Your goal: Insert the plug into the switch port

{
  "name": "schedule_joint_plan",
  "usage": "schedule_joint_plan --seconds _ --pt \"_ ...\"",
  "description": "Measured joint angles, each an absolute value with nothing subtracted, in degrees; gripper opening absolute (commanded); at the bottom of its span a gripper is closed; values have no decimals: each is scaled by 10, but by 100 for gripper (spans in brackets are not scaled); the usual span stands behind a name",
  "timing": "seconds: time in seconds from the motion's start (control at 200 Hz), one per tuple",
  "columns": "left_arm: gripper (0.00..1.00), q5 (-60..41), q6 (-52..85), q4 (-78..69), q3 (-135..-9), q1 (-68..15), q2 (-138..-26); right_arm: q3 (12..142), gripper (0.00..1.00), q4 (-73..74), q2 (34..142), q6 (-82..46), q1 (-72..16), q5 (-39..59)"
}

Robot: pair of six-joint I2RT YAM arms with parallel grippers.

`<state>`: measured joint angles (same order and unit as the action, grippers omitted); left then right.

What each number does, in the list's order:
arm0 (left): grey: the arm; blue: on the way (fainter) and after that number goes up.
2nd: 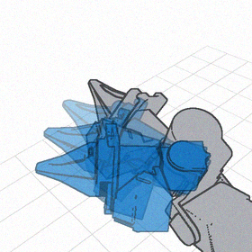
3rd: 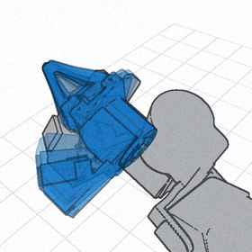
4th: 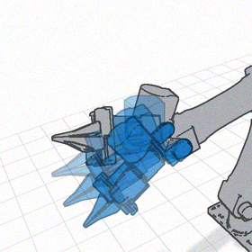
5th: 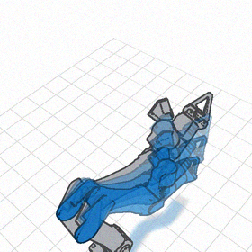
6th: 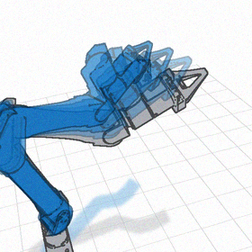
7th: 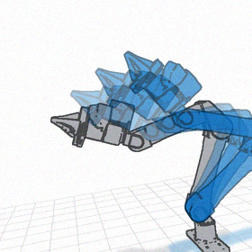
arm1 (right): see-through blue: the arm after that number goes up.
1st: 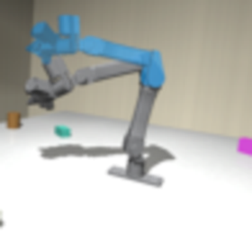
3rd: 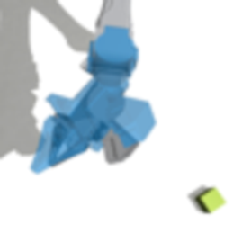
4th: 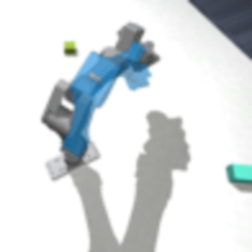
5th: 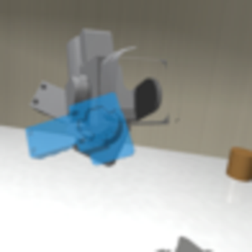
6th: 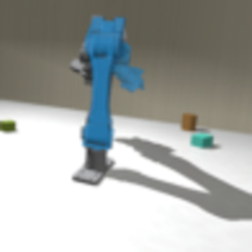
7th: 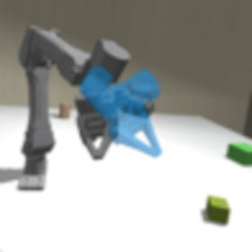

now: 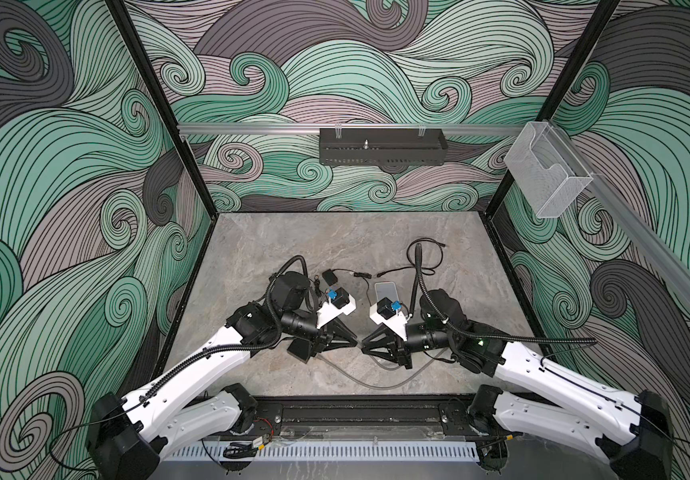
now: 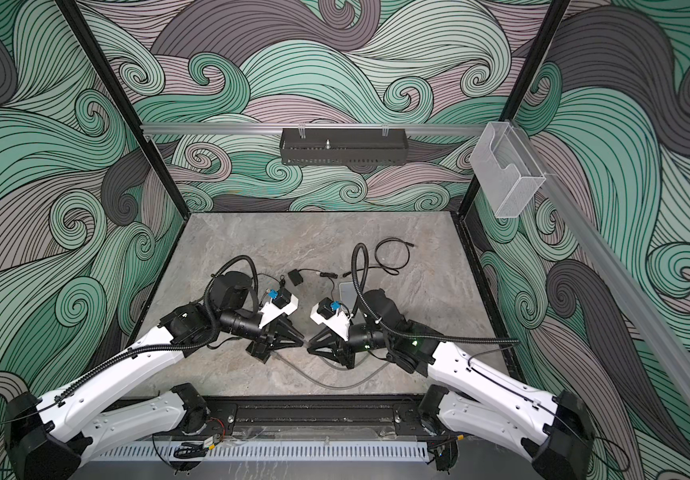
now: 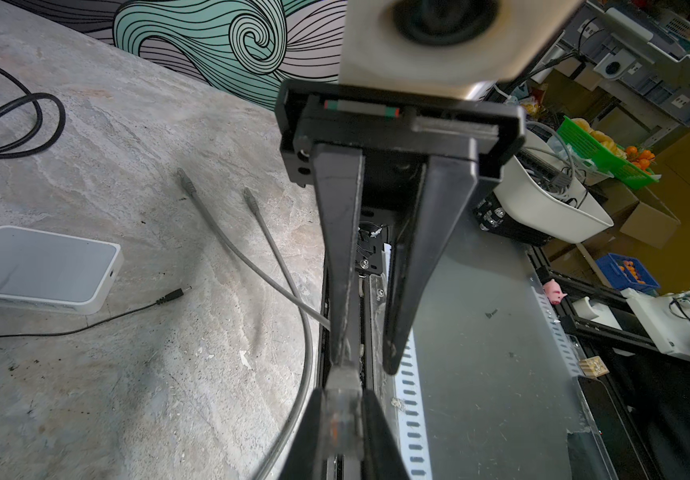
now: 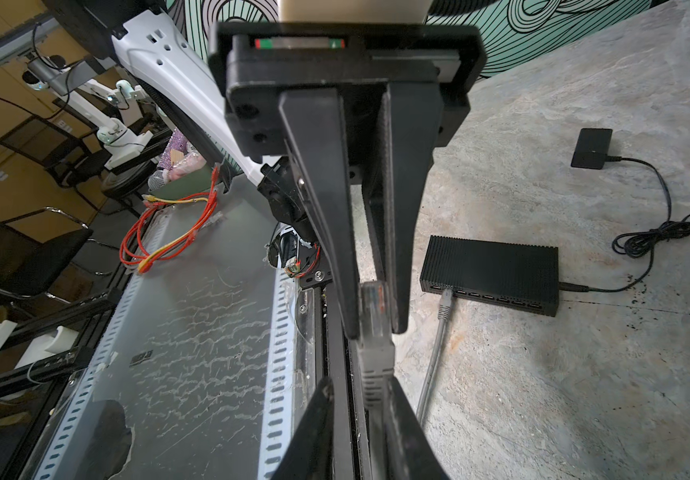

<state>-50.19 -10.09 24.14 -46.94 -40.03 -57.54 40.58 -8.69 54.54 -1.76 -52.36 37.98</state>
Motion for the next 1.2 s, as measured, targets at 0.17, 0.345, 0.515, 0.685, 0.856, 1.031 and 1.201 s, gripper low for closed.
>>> schedule_joint_plan --seconds 0.17,0.345,0.515,0.685,0.856,1.031,1.201 --pt "13 -502 -101 247 -469 -401 -575 406 32 -81 554 -21 -524 392" --pt "13 -504 -101 248 -470 -401 -575 406 41 -79 557 -19 -524 372" --pt "13 -507 -101 246 -472 -402 -575 406 40 -80 564 -13 -524 357" --pt "13 -508 -101 246 -472 -402 -575 406 32 -78 568 -10 -524 363" --pt "13 -508 -101 246 -472 -402 -575 406 25 -74 575 -11 -524 382" --pt "13 -509 -101 246 -472 -402 -575 406 14 -71 579 -12 -524 391" --pt "17 -507 -101 247 -475 -402 -575 406 0 -70 579 -11 -521 392"
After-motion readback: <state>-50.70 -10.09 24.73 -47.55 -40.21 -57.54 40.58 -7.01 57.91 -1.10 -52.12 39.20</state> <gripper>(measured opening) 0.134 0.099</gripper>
